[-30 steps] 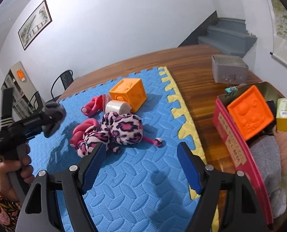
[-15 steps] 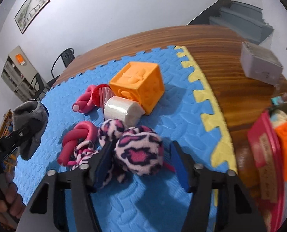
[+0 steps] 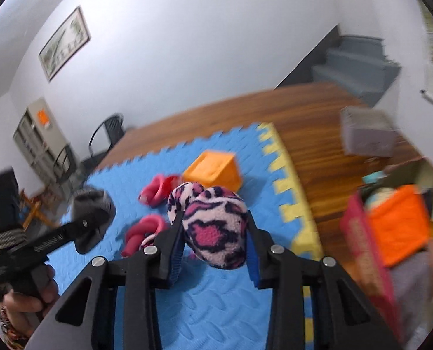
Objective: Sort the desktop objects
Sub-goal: 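Grasp the grey knit sock with the left tool while the right tool grasps the leopard-print plush, then carry the sock and leopard plush into the red tin box and release both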
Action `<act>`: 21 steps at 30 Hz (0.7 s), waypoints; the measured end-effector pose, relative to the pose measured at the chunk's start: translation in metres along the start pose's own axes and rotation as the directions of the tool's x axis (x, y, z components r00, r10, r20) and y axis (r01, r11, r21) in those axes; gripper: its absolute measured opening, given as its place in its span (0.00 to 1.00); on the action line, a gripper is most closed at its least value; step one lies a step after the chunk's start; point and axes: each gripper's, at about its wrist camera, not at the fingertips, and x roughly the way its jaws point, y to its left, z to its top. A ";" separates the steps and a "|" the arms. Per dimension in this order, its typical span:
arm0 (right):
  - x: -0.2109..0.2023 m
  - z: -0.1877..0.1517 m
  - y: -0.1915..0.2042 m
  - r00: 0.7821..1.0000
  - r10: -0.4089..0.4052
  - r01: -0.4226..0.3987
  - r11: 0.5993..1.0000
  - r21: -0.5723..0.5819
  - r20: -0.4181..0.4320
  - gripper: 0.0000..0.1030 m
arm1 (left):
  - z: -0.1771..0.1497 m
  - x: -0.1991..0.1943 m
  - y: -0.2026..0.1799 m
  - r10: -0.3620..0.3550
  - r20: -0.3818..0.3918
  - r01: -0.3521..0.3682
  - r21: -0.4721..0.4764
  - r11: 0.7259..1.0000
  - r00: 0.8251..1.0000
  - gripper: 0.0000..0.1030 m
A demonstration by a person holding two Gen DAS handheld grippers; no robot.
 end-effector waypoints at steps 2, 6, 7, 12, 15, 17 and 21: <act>-0.026 -0.001 -0.017 0.997 -0.044 0.042 0.999 0.032 0.056 0.39 | -0.001 0.000 -0.002 -0.002 0.000 0.002 0.005 1.000 1.000 0.53; -0.073 -0.012 -0.054 0.972 -0.186 0.172 0.980 0.103 0.145 0.39 | -0.002 0.000 -0.005 -0.001 0.000 0.001 0.018 1.000 1.000 0.53; -0.084 -0.015 -0.064 0.962 -0.221 0.203 0.972 0.123 0.161 0.39 | -0.002 0.000 -0.006 -0.001 0.000 0.001 0.022 1.000 1.000 0.53; -0.129 -0.030 -0.112 0.913 -0.369 0.331 0.918 0.217 0.171 0.39 | -0.005 0.000 -0.018 -0.010 -0.005 0.010 0.050 0.999 1.000 0.53; -0.144 -0.036 -0.133 0.884 -0.439 0.395 0.886 0.244 0.161 0.39 | -0.007 -0.004 -0.031 -0.022 -0.006 0.022 0.075 0.997 1.000 0.53; -0.150 -0.040 -0.143 0.869 -0.469 0.423 0.868 0.260 0.155 0.39 | -0.009 -0.009 -0.041 -0.032 -0.003 0.032 0.092 0.995 0.999 0.53; -0.152 -0.045 -0.155 0.862 -0.483 0.433 0.860 0.271 0.154 0.39 | -0.016 -0.022 -0.072 -0.078 -0.003 0.078 0.136 0.988 0.997 0.53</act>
